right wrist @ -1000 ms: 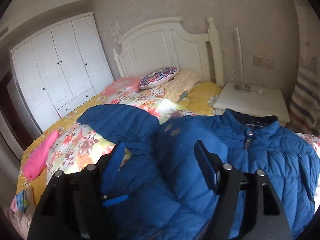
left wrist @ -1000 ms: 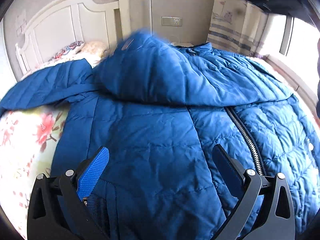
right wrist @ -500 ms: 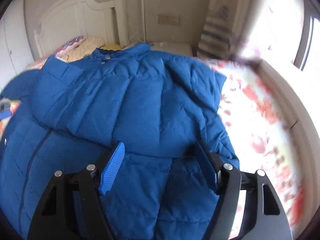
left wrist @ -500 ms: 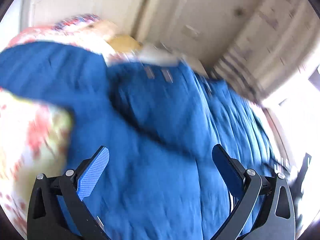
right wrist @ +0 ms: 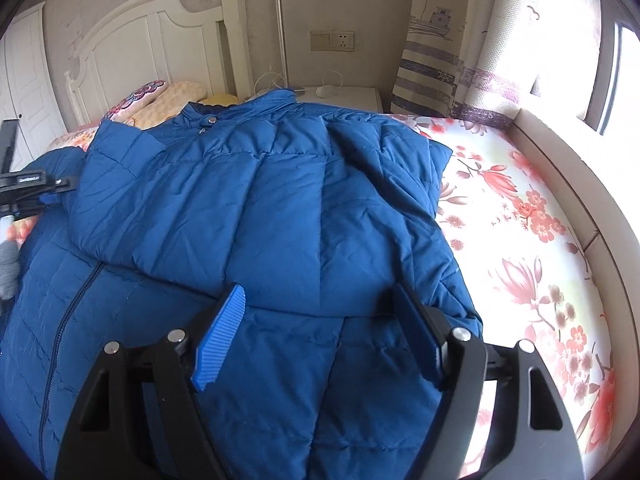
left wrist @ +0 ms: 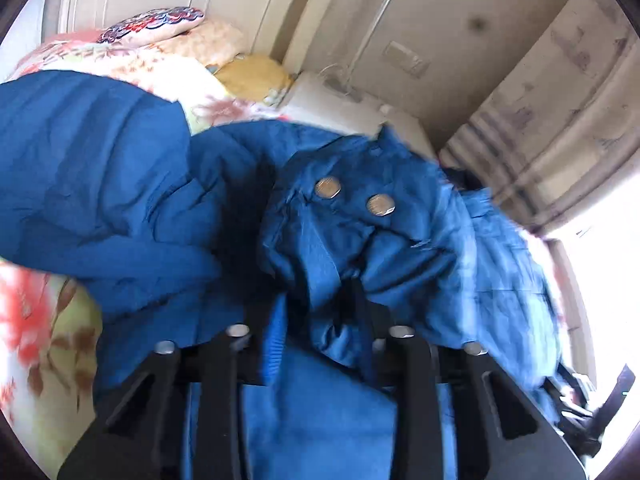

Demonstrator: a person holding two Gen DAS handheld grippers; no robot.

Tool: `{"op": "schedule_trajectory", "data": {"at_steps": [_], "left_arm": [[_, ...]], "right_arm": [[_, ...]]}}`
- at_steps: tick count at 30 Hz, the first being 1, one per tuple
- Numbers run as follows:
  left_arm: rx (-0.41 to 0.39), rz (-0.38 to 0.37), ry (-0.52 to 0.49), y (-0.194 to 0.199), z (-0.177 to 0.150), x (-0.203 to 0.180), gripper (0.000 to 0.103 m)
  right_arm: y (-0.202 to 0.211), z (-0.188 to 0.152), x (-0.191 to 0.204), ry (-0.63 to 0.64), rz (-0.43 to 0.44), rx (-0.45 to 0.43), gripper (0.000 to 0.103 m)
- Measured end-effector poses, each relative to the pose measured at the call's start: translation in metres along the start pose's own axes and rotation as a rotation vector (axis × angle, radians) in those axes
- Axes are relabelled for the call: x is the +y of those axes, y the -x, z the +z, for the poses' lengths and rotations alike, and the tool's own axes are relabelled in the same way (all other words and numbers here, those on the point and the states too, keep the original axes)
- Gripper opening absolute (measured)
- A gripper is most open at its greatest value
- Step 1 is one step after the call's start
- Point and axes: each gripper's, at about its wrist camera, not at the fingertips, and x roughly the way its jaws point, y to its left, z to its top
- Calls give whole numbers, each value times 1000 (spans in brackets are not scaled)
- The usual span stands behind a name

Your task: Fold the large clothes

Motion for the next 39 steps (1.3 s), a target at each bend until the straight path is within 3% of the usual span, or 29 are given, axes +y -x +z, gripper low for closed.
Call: {"op": "schedule_trajectory", "data": {"at_steps": [4,6,7,10,13,15,19,22,23,24,25,26,28,29,34,39], "left_arm": [[-90,-142,35,64,-6,-2,18],[-120,-222,4,90,-11,-2,18],[-118,-211,-32,95,-14,-3,18],[-114,6,-67,83,-18,13,19],[-9,48,74,49,-19,51,24],[16,42,110,32,-23,61,24],[-59,13,98,38,-25,46,24],[-147,41,-25,47,-20,5,26],[-152,73,-93,43,-22,-10,34],[-143,108,-160,35,-23,-22,70],[-124,144,-228,23,-24,-34,92],[-91,186,-312,6,-30,-43,98],[12,290,-352,-31,-43,-37,98],[31,280,-338,-33,-42,-34,98],[19,243,-317,-29,-40,-31,98],[8,284,-347,-28,-45,-37,99]], "right_arm": [[-1,0,-1,0,-2,-2,76],[-2,0,-1,2,-5,-1,76],[-2,0,-1,3,-7,0,76],[-2,0,0,7,-12,2,76],[-2,0,2,16,-28,2,76],[-2,-1,3,23,-35,3,76],[-2,-1,4,24,-37,4,77],[-2,-1,5,26,-40,4,77],[-2,-1,5,27,-43,2,77],[-1,-1,4,27,-45,-1,77],[0,-1,3,24,-43,-5,76],[1,-1,1,17,-38,-10,76],[5,-2,-6,-20,-18,-31,77],[10,-3,-13,-53,5,-53,76],[36,2,-38,-191,23,-149,76],[28,43,-14,-72,-22,-120,76]]}}
